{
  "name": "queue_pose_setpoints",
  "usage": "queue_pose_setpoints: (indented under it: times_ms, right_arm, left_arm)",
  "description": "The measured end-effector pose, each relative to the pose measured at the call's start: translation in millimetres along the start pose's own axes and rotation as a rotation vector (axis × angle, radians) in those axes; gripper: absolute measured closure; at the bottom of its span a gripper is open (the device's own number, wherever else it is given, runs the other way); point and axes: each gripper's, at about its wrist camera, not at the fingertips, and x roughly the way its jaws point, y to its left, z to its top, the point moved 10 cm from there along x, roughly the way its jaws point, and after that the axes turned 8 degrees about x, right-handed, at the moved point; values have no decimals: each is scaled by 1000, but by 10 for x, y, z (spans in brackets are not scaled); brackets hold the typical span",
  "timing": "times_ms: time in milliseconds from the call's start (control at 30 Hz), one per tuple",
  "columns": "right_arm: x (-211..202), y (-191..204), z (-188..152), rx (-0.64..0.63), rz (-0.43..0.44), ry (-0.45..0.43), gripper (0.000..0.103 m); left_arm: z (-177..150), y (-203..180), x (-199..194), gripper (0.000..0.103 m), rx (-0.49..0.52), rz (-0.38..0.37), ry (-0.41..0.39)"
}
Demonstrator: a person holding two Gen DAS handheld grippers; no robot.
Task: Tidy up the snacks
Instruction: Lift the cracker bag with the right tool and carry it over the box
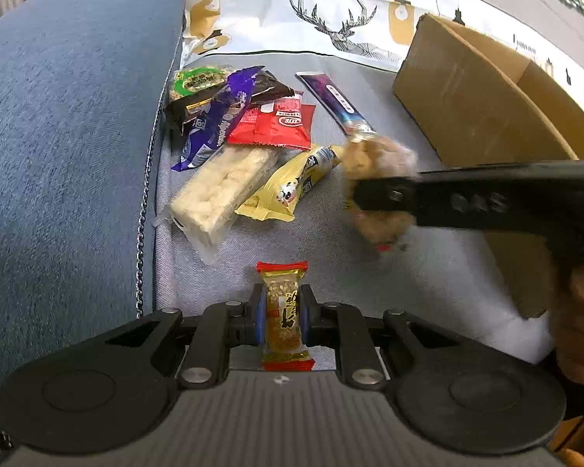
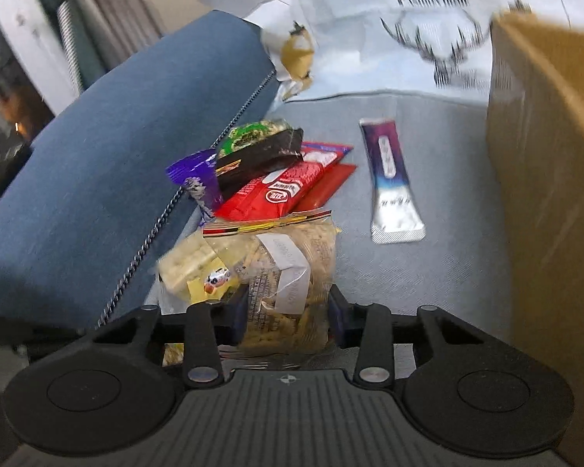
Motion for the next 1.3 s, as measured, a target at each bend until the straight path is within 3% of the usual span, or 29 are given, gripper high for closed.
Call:
queue_pose_setpoints:
  times_ms: [133, 333, 500, 667, 867, 1300]
  right_arm:
    - [-266, 67, -26, -125, -62, 5, 62]
    - [-474, 56, -340, -251, -129, 118, 61]
    - [-411, -27, -639, -259, -143, 188, 56]
    - [-324, -86, -640, -205, -136, 175, 44]
    - [-284, -77, -616, -174, -132, 170, 37]
    - [-195, -170, -665, -177, -182, 189, 37]
  left_arm:
    - [24, 1, 1, 85, -90, -42, 13]
    - [118, -89, 20, 85, -226, -94, -17]
    - [122, -183, 56, 84, -192, -77, -9]
    - [91, -159, 69, 81, -180, -46, -9]
    - [85, -223, 67, 77, -149, -54, -7]
    - [82, -386, 226, 73, -51, -45, 51]
